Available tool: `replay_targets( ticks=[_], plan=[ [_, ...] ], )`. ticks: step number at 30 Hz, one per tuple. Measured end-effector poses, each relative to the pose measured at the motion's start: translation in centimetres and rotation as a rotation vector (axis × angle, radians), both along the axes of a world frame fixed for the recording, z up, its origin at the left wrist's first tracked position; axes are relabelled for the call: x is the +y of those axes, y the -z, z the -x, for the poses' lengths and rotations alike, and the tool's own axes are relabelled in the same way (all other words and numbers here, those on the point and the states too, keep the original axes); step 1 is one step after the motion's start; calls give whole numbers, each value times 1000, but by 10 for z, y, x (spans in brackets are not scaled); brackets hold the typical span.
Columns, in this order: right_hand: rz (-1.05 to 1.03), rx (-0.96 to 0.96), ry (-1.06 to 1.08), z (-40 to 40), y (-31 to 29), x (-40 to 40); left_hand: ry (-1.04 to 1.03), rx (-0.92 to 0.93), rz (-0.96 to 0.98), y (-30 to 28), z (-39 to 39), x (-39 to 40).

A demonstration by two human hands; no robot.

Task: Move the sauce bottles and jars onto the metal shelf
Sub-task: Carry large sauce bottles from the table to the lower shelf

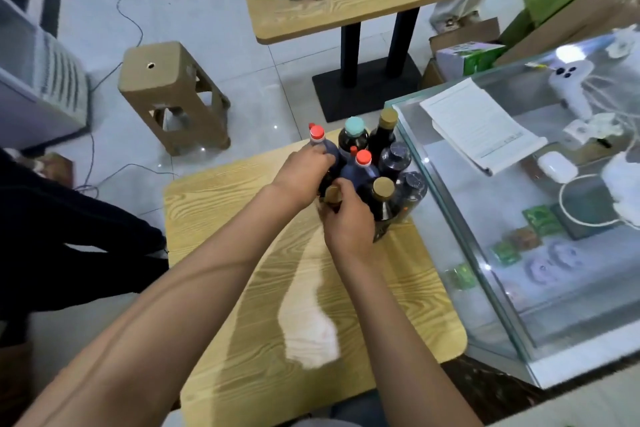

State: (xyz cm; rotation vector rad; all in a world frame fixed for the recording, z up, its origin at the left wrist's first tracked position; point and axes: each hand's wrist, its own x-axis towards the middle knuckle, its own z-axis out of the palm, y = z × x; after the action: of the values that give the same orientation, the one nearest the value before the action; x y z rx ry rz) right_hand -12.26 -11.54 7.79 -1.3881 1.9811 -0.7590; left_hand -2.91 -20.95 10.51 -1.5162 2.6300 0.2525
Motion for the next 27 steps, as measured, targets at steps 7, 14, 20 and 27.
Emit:
replay_targets(
  ticks=[7, 14, 20, 27],
  plan=[
    [-3, -436, 131, -15, 8, 11, -252, 328, -59, 4, -61, 40],
    [119, -632, 233, -31, -16, 47, -372, 713, -190, -23, -91, 98],
    [243, -806, 355, -49, -63, 103, -397, 1133, -449, -38, -115, 141],
    [381, -782, 535, -21, -103, 187, -302, 1320, -586, -67, -77, 199]
  ],
)
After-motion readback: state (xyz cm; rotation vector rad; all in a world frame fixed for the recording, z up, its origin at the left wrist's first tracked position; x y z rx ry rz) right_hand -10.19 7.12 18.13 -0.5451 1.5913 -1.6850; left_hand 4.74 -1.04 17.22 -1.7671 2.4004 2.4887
